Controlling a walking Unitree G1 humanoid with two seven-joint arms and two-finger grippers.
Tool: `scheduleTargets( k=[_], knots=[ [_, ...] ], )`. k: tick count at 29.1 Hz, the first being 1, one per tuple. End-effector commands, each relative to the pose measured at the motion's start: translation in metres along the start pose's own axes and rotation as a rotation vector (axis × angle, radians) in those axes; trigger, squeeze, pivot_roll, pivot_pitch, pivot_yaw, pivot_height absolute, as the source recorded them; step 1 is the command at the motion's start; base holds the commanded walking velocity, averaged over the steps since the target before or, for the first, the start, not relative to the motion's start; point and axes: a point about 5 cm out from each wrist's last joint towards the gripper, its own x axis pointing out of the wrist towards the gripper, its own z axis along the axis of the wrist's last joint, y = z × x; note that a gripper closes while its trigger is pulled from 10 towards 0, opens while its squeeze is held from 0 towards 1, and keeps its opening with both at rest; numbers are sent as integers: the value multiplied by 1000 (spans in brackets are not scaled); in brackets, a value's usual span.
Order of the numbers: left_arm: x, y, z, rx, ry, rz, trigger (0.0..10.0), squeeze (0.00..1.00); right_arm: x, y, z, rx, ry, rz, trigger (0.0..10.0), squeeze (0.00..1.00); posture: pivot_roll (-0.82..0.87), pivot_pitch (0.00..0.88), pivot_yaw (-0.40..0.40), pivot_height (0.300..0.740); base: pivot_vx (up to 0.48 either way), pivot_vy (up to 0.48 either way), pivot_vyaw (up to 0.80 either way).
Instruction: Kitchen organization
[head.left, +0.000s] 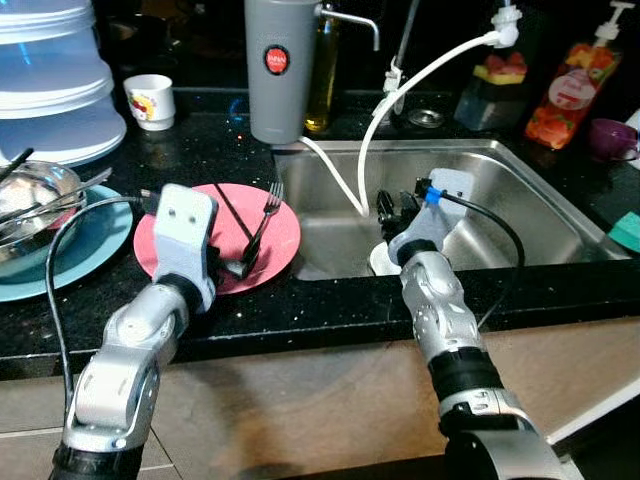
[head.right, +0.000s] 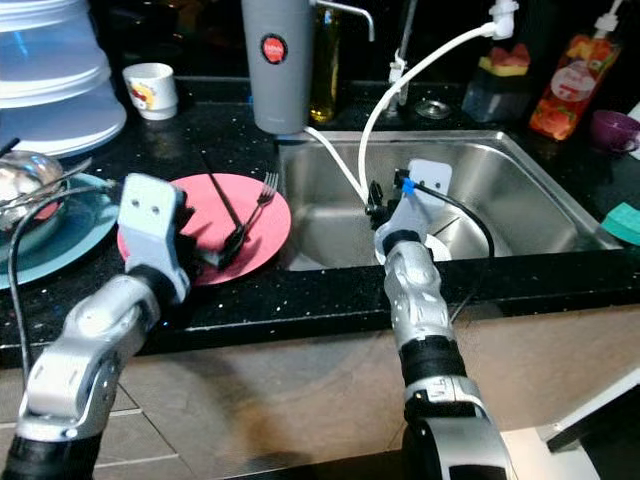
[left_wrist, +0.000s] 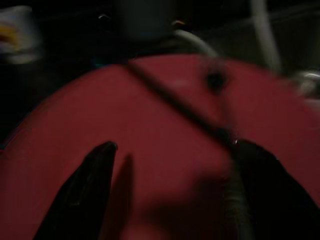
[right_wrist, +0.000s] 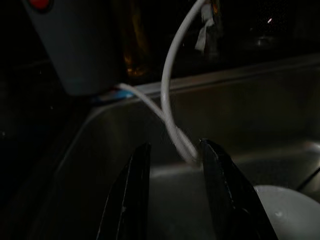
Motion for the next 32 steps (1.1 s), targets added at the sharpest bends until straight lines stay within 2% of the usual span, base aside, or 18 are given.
scheduleTargets(
  k=[1, 4, 10, 16, 20, 22, 32],
  knots=[
    [-5, 15, 0, 26, 2, 97, 10000, 0, -2, -1, -5, 20, 31, 12, 10000, 0, 175, 65, -84, 740, 0, 0, 0],
    [-7, 22, 8, 16, -28, 132, 10000, 0, -2, -1, -9, 31, 52, 16, 10000, 0, 182, 62, -94, 740, 0, 0, 0],
    [-6, 22, 12, 0, -49, 153, 10000, 0, -2, 3, -12, 31, 75, 30, 10000, 0, 182, 60, -96, 740, 0, 0, 0],
    [-4, 25, 19, 27, -59, 179, 10000, 0, 2, 6, -10, 50, 90, 49, 10000, 0, 180, 55, -95, 740, 0, 0, 0],
    [-2, 25, 19, 34, -50, 180, 10000, 0, 2, 7, -12, 51, 101, 58, 10000, 0, 179, 55, -95, 740, 0, 0, 0],
    [-2, 24, 17, 3, -35, 196, 10000, 0, 2, 10, -15, 41, 130, 76, 10000, 0, 178, 57, -92, 740, 0, 0, 0],
    [0, 22, 17, 36, -24, 200, 10000, 0, -1, 17, -24, 41, 179, 98, 10000, 0, 179, 62, -89, 740, 0, 0, 0]
  ],
)
